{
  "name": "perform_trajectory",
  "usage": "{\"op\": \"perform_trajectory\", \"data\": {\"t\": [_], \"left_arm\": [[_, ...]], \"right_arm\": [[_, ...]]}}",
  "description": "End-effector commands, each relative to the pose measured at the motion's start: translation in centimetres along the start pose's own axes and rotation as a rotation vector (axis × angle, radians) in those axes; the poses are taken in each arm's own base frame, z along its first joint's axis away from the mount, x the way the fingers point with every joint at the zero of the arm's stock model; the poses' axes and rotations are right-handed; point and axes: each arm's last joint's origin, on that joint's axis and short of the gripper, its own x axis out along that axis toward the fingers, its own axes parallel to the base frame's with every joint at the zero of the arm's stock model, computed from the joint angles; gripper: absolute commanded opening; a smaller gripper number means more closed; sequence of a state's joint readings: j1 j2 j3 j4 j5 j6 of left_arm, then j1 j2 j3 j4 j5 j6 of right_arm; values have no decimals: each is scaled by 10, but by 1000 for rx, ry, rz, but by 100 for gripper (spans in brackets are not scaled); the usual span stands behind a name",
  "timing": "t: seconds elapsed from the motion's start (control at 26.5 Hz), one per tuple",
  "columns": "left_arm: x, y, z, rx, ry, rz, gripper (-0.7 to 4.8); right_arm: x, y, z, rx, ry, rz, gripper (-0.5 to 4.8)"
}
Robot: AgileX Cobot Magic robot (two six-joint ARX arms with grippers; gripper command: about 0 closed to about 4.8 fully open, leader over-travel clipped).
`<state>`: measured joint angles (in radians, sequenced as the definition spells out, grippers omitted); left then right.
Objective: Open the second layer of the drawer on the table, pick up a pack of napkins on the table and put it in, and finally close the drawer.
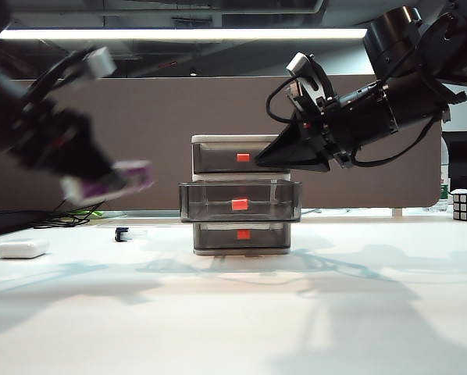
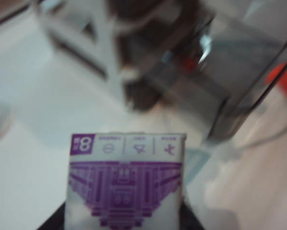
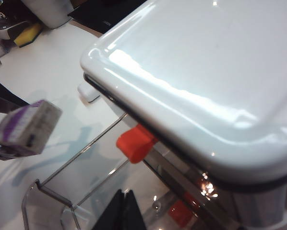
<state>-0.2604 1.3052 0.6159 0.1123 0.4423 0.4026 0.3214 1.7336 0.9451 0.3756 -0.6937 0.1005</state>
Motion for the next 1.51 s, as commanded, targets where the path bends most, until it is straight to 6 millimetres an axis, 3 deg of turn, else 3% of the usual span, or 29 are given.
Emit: {"op": "perform_trajectory", "data": {"t": [0.04, 0.3, 0.53, 0.91, 1.13, 1.51], "left_arm": [[2, -5, 32, 73, -59, -6, 242], [6, -17, 71, 147, -153, -42, 247], [36, -22, 89, 168, -146, -103, 247], [69, -24, 89, 158, -98, -150, 246], [71, -28, 89, 165, -104, -158, 246], [76, -40, 91, 180, -110, -213, 246]], "right_arm": [[0, 1, 3, -11, -13, 10, -5], [0, 1, 4, -12, -14, 10, -5], [0, 1, 4, -12, -14, 9, -5], [-1, -1, 3, -8, -16, -42, -5], [-4, -1, 6, -9, -24, -74, -5], [-26, 19, 31, -90, -84, -89, -5]]}}
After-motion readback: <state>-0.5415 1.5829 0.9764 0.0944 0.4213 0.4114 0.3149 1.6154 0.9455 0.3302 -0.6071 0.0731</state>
